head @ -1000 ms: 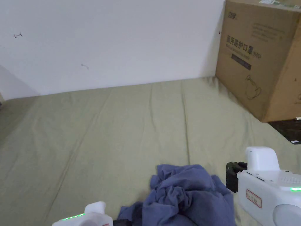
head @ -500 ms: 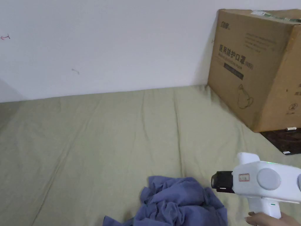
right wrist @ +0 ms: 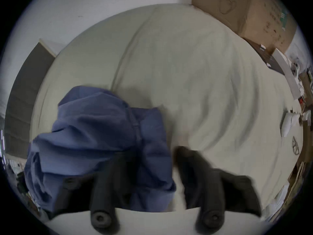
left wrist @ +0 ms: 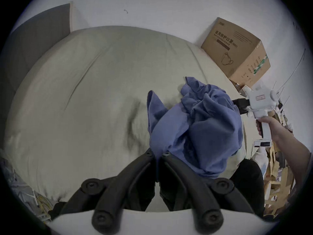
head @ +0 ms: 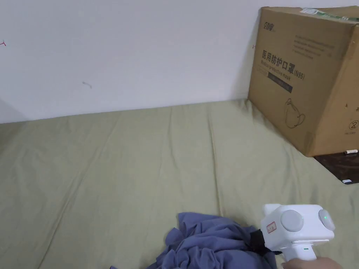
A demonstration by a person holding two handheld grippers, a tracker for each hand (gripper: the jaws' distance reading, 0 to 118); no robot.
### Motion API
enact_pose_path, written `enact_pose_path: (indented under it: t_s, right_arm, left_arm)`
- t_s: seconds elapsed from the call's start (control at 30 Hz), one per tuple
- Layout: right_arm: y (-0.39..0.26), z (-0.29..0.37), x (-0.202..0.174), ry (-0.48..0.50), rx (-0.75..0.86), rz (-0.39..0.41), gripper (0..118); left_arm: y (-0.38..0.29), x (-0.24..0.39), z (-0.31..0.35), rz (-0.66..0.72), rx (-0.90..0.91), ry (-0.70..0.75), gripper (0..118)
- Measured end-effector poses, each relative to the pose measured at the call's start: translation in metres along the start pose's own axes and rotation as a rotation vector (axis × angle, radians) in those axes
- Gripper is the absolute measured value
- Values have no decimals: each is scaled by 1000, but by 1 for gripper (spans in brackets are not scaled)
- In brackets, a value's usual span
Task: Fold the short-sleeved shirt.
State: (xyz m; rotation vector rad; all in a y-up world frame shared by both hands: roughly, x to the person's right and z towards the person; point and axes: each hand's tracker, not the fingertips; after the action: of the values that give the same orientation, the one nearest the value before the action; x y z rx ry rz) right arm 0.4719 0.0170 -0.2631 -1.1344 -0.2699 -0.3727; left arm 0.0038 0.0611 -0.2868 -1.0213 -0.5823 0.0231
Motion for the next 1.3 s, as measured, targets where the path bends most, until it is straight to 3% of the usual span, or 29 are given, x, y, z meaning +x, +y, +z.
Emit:
enact_pose_path:
  t_s: [0.07, 0.1, 0.13, 0.2, 0.4, 0.5, 0.7, 0.97, 1.3]
  right_arm:
    - [-7, 10, -3, -48, 29, 67, 3]
    - [-9, 16, -2, 11, 35, 74, 2]
    - [-12, 24, 0, 71, 39, 56, 2]
    - [-17, 45, 2, 62, 102, 35, 2]
    - [-31, 141, 20, 174, 302, 11, 1]
    - [-31, 192, 23, 161, 406, 22, 1]
    - [-11, 285, 23, 267, 570, -45, 1]
    - [49, 385, -17, 239, 738, 69, 1]
    - [161, 454, -46, 208, 824, 51, 1]
  left_arm:
    - [1, -1, -1, 17, 2, 6, 2]
    - [2, -2, -1, 26, 3, 2, 2]
    - [4, -3, 1, 36, 7, -12, 2]
    - [8, -4, 10, 51, 53, -16, 2]
    - [51, -12, 75, 0, 318, 86, 2]
    - [86, -19, 112, 7, 385, 79, 2]
    - [143, -25, 170, -52, 513, 71, 2]
    - [211, 20, 238, -178, 636, 38, 2]
    - [318, 23, 254, -204, 669, 61, 2]
